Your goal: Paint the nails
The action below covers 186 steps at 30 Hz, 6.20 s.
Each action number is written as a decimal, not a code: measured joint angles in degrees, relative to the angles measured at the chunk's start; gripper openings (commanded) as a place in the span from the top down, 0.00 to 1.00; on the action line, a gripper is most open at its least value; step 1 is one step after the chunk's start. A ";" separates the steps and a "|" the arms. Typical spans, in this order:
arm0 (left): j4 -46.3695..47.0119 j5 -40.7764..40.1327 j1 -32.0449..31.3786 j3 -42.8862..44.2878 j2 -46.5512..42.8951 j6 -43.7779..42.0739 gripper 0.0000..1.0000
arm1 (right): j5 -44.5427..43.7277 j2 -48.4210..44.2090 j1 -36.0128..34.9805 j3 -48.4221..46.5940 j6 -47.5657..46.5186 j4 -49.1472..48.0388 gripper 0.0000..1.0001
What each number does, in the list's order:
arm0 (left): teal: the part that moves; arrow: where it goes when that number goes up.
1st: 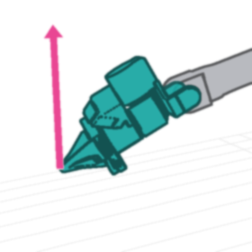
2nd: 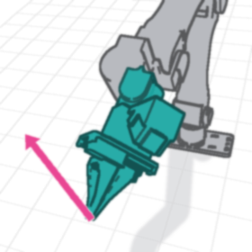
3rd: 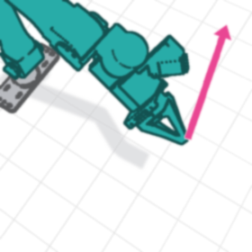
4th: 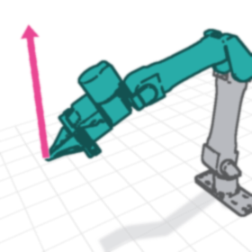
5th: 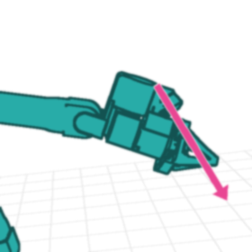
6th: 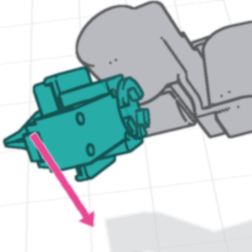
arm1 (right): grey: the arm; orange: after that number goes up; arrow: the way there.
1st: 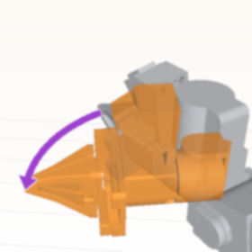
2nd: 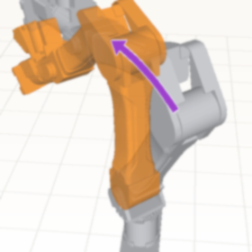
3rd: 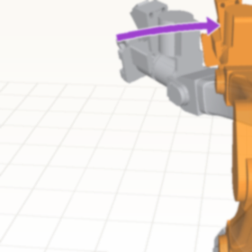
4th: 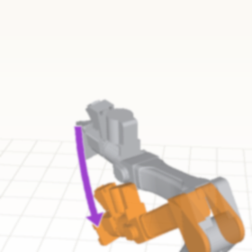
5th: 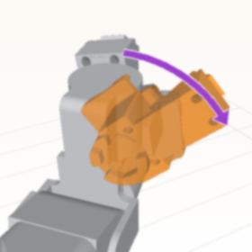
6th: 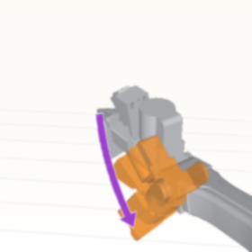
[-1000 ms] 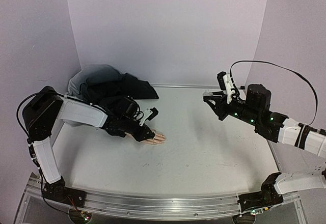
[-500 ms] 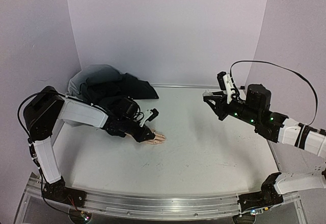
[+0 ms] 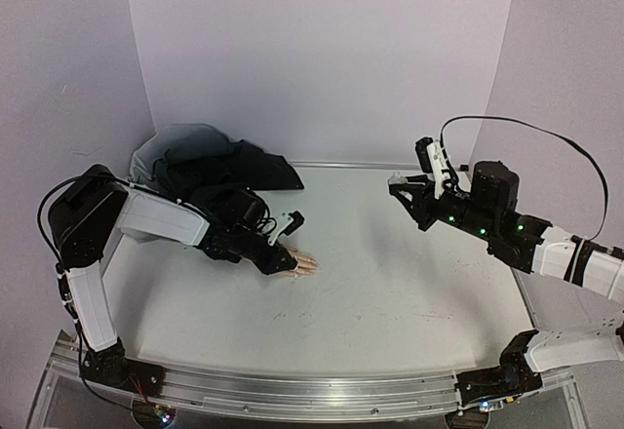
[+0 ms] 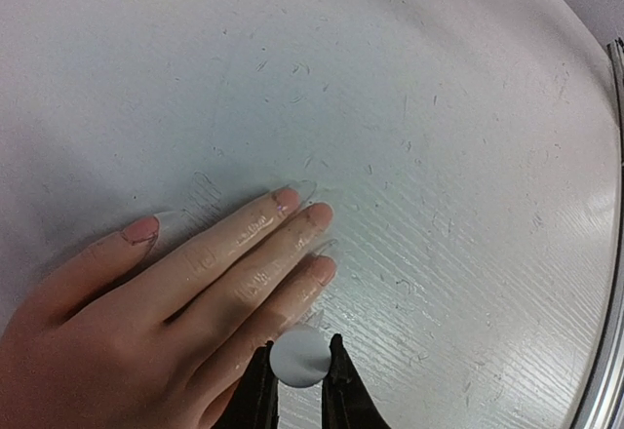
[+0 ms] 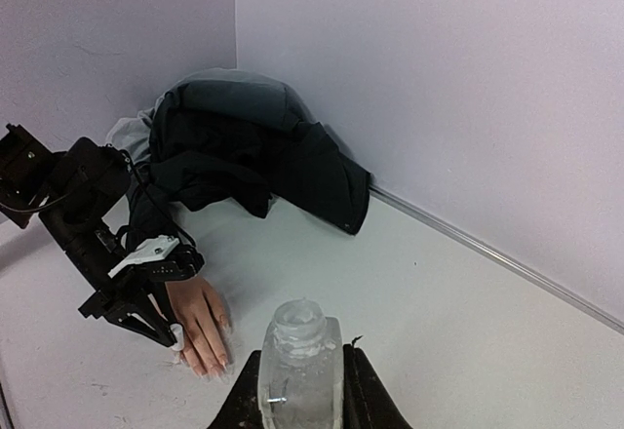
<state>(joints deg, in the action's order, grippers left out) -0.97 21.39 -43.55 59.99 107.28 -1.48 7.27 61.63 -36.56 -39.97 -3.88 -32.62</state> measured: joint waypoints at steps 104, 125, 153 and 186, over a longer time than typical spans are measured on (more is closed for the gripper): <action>-13.79 11.43 -0.20 18.01 -22.32 17.99 1.00 | 3.48 5.18 -4.24 -1.03 7.02 -0.57 1.00; -18.51 11.02 0.39 14.93 -33.42 12.07 1.00 | 1.11 18.78 -20.92 -4.09 11.26 -18.97 1.00; -18.49 13.11 0.39 14.86 -32.98 10.25 1.00 | 3.06 26.10 -21.11 -12.81 9.42 -19.47 1.00; -18.60 11.37 0.37 14.84 -32.46 7.41 1.00 | -0.72 25.35 -22.32 -12.79 7.89 -20.04 1.00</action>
<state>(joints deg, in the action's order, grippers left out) -19.57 32.75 -43.18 74.83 74.83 5.93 6.55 86.98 -58.87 -52.75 4.01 -52.66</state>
